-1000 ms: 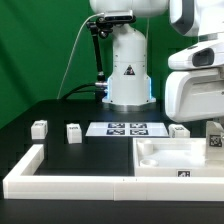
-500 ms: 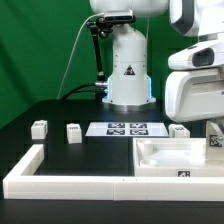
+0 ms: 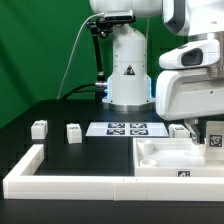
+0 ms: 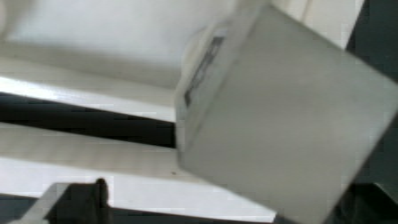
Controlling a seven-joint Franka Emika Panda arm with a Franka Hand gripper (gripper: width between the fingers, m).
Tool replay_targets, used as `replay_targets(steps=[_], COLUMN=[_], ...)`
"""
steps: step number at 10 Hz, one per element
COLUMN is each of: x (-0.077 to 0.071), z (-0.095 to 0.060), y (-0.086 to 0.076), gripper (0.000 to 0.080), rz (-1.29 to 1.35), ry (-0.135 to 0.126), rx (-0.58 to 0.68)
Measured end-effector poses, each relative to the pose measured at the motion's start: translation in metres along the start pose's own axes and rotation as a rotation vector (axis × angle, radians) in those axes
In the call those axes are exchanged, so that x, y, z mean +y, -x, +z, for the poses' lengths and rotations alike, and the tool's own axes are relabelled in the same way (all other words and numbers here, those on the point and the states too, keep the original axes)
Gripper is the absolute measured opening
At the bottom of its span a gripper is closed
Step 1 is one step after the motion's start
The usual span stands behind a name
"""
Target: Assemble one leg
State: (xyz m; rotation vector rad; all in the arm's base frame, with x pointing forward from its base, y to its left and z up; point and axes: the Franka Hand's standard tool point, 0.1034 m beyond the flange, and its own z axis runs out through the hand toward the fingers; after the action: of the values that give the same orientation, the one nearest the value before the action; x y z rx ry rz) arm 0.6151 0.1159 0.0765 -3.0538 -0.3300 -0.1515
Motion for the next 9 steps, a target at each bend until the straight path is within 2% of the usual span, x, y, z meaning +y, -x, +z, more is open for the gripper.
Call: replay_targets(steps=[4,7,9], x=[0.005,0.005,0.005], z=[0.008,0.001,0.002], y=[0.015,0.019,0.020], gripper=[0.0649,0.0649,0.0649], rz=[0.019,0.019,0.018], ry=[0.002,0.004,0.004], rx=[-0.025,-0.024,-0.027])
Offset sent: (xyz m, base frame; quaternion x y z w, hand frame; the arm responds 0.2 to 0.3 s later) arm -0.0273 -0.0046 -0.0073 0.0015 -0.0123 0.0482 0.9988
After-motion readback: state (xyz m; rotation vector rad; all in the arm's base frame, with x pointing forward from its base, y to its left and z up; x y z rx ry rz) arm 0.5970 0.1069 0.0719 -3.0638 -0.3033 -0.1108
